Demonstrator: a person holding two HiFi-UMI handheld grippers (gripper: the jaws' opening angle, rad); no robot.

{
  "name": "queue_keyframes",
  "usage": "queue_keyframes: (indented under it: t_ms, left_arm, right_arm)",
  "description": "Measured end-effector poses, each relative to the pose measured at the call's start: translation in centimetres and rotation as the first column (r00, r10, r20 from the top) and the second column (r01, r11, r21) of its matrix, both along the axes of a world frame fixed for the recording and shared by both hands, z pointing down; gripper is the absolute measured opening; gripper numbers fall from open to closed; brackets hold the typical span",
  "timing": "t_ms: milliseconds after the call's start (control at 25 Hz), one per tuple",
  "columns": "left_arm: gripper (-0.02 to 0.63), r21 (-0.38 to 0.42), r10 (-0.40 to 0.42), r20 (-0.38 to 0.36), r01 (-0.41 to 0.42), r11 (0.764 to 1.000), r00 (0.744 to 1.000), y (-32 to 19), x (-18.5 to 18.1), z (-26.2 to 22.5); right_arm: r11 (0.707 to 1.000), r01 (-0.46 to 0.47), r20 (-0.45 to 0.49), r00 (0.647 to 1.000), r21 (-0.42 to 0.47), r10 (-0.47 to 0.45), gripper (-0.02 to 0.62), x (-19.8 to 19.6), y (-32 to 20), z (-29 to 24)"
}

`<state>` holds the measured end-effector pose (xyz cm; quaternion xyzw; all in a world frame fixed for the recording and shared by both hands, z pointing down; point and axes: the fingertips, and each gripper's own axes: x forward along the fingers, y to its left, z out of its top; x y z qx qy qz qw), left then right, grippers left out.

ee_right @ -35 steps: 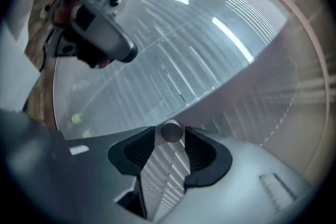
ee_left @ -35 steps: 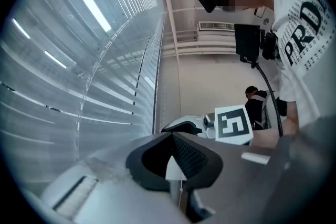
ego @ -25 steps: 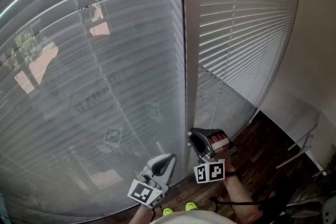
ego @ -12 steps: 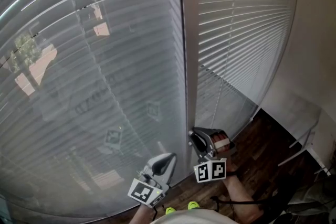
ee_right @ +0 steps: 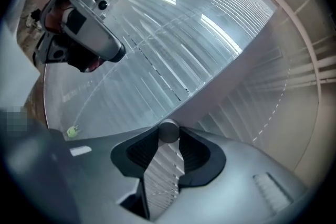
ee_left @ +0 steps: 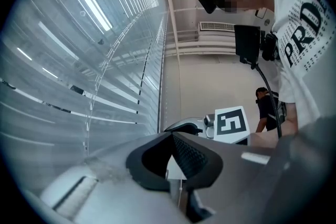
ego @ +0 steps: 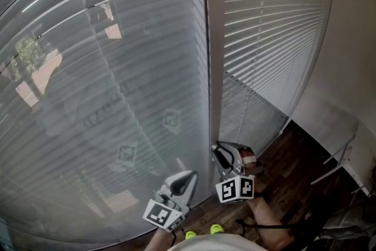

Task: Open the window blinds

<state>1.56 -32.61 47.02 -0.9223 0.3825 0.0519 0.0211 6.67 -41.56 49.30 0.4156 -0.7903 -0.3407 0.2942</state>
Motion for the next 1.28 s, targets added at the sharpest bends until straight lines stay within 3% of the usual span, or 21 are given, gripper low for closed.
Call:
queue_keyframes:
  t_ms: [280,720,1280]
  left_arm:
    - [-0.009,0.003,0.005,-0.001,-0.005,1.000,1.000,0.11,-0.11,0.07]
    - [-0.009,0.006,0.012,0.004,-0.012,1.000,1.000,0.22,-0.07,-0.02]
    - [-0.009,0.006,0.017,-0.026,-0.016,1.000,1.000,0.51,0.09,-0.47]
  right_arm:
    - [0.994,-0.006,0.162,0.986,-0.113,0.024,0.129,0.05,-0.11,-0.04]
    - [0.971,0.027,0.330,0.942,-0.237,0.054,0.127,0.14,-0.22,-0.12]
    - [0.943,0.045,0.471,0.873,-0.329,0.123,0.127,0.41,-0.33,0.00]
